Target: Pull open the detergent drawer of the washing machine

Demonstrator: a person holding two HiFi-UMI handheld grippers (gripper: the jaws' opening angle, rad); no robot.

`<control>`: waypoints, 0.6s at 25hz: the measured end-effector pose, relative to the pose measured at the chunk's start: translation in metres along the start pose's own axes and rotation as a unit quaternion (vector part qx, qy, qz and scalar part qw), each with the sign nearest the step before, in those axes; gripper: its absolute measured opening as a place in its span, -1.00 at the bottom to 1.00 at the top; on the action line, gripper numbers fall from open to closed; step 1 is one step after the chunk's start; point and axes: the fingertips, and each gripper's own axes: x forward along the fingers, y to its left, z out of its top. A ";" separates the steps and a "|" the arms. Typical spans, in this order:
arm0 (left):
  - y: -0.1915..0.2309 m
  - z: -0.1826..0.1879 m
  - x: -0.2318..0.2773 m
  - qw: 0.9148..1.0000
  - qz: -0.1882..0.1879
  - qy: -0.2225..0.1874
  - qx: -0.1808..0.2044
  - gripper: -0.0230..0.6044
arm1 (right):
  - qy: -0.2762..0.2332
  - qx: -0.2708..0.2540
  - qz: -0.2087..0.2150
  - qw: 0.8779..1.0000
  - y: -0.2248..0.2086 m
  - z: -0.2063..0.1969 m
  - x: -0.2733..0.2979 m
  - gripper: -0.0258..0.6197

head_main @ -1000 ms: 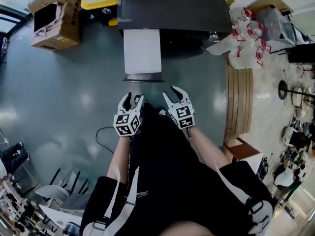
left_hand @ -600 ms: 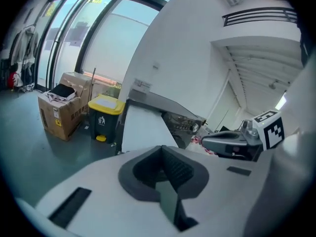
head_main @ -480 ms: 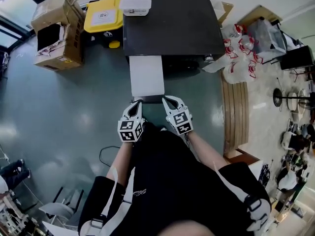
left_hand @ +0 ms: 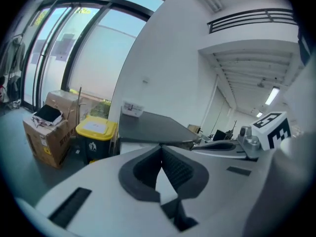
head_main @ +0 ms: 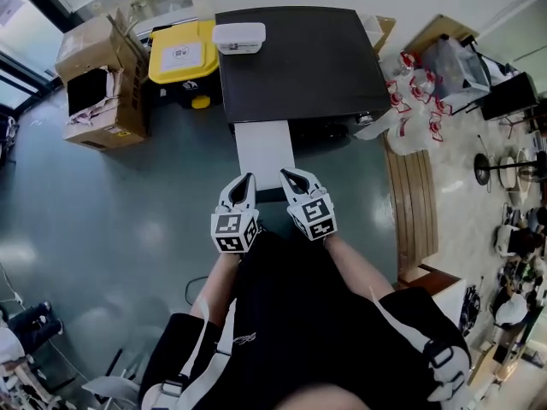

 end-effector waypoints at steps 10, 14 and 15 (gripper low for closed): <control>-0.030 0.155 -0.035 0.983 0.027 -0.157 0.092 -0.86 | -0.137 -0.017 -0.020 0.990 -0.028 0.148 -0.046 -0.89; -0.050 0.198 -0.048 0.974 0.039 -0.199 0.098 -0.86 | -0.168 -0.024 -0.021 0.985 -0.043 0.185 -0.071 -0.89; -0.053 0.206 -0.052 0.973 0.047 -0.202 0.100 -0.86 | -0.176 -0.023 -0.020 0.984 -0.046 0.193 -0.077 -0.89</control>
